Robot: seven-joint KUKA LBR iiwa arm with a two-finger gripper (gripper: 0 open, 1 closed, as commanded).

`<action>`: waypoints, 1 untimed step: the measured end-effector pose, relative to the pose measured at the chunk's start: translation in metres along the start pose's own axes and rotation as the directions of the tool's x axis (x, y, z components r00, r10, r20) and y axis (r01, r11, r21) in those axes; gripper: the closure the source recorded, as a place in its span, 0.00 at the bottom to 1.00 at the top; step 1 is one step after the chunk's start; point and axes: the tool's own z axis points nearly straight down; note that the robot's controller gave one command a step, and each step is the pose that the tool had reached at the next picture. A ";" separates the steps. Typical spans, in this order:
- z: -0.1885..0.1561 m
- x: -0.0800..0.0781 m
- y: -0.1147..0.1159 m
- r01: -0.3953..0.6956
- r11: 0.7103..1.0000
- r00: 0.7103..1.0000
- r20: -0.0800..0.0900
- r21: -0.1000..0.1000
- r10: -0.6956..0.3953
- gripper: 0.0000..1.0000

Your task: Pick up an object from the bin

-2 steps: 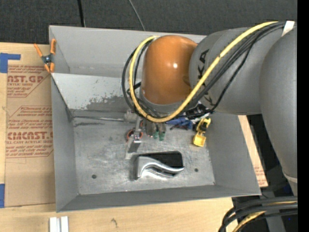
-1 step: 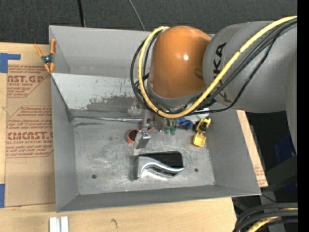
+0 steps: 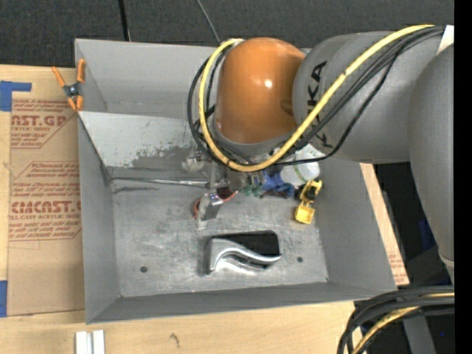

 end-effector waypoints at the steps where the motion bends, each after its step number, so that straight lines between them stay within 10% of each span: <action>1: 0.060 0.008 -0.026 -0.120 0.993 0.993 -0.005 0.001 0.120 0.00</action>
Offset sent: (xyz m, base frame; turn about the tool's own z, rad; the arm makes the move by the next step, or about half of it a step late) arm 0.0067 -0.0694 -0.0551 0.1660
